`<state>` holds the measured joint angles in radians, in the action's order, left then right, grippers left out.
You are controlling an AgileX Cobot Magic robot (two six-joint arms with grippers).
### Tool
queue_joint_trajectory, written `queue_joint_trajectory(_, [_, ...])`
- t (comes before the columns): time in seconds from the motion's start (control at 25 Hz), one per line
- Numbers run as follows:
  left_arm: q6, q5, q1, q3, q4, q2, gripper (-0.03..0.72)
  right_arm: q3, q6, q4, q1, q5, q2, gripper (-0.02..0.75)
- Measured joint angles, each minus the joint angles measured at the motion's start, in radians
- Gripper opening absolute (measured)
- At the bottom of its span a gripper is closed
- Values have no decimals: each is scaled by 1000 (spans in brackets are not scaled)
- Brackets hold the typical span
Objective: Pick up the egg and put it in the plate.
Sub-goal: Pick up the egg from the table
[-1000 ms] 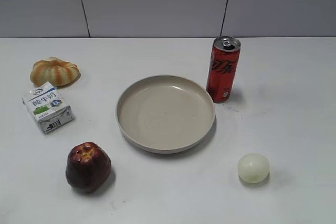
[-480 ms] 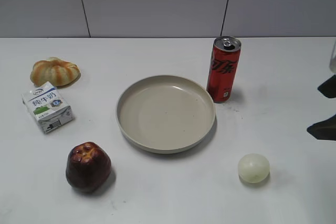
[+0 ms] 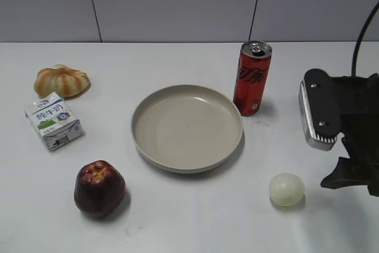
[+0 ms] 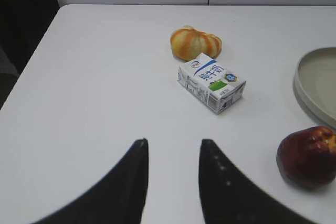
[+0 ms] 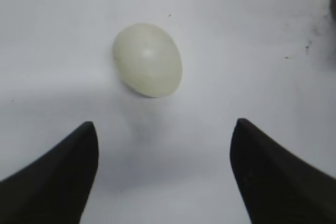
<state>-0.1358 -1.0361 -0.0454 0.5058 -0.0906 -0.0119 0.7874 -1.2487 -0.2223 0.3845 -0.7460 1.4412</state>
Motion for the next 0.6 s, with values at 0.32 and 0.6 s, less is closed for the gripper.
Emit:
queue_joint_trajectory(0.32, [0,0,0,0,0,0,240,1,20,27,27,50,40,592])
queue_joint_trajectory(0.6, [0,0,0,0,0,0,240,2,22,27,28,55,40,592])
